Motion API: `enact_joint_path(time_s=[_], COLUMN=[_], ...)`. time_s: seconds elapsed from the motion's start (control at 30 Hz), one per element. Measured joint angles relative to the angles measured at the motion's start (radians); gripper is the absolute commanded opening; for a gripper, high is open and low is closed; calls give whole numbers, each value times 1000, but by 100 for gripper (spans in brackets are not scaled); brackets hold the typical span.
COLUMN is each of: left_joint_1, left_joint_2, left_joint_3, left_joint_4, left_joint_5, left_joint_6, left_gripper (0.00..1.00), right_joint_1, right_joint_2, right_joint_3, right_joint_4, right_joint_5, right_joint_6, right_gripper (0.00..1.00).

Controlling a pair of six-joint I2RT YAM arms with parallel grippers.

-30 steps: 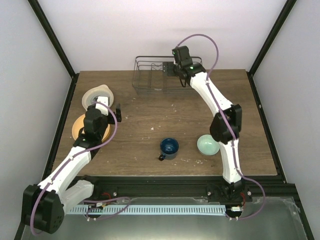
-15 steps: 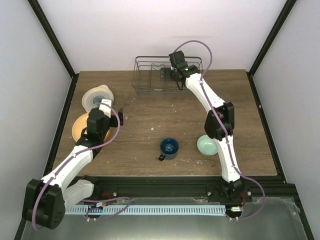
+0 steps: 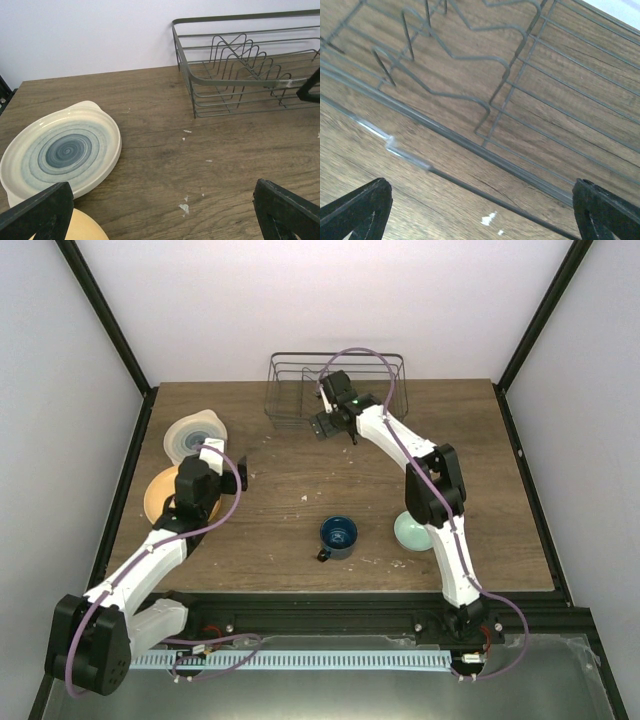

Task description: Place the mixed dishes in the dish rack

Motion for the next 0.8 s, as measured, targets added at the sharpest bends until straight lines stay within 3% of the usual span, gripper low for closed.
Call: enact_joint_path(time_s=[0.3, 0.8], left_joint_1=[0, 0], left_joint_2=[14, 19], left_joint_3=[0, 0], left_joint_4=[0, -1], left_joint_5=[9, 9], left_joint_6=[0, 0], left_gripper=[100, 100], right_joint_1=[-1, -1], right_joint_2=[-73, -72], right_joint_3=[-135, -168], right_joint_4=[77, 148], right_joint_5=[42, 35], right_joint_6=[-107, -216], right_gripper=[100, 100])
